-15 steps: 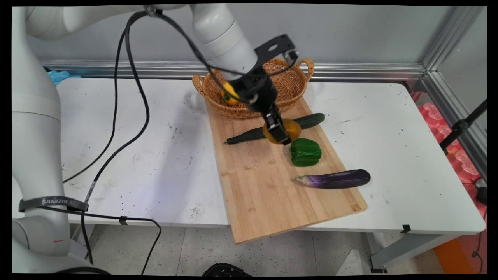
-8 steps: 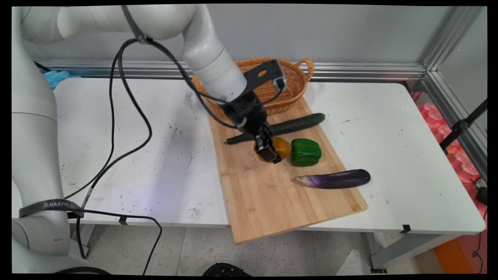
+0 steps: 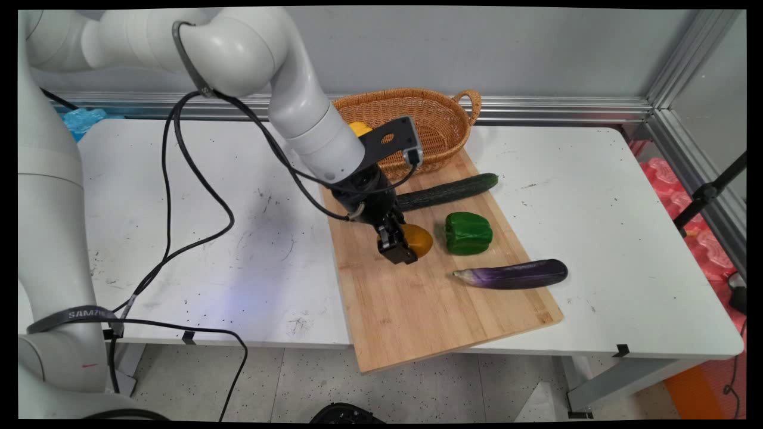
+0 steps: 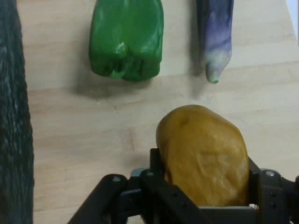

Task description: Place the picked object on the cutting board

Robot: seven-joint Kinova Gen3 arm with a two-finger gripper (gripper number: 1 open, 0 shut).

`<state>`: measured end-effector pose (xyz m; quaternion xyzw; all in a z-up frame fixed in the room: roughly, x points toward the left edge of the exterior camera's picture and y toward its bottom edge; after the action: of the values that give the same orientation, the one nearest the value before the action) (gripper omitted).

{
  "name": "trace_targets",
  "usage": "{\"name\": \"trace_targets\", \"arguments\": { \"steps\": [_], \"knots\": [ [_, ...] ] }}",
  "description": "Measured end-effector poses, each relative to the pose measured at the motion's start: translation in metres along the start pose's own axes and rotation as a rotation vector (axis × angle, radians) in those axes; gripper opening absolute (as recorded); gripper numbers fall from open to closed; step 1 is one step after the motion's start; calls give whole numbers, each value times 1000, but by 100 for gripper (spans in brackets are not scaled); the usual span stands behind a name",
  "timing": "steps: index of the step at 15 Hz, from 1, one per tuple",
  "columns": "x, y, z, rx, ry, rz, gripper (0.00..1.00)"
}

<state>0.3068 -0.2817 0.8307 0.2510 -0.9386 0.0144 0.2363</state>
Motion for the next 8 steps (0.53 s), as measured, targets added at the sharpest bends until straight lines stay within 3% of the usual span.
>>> {"name": "trace_targets", "arguments": {
  "steps": [8],
  "knots": [
    [-16,1,13,13,2,23,0]
  ]
}}
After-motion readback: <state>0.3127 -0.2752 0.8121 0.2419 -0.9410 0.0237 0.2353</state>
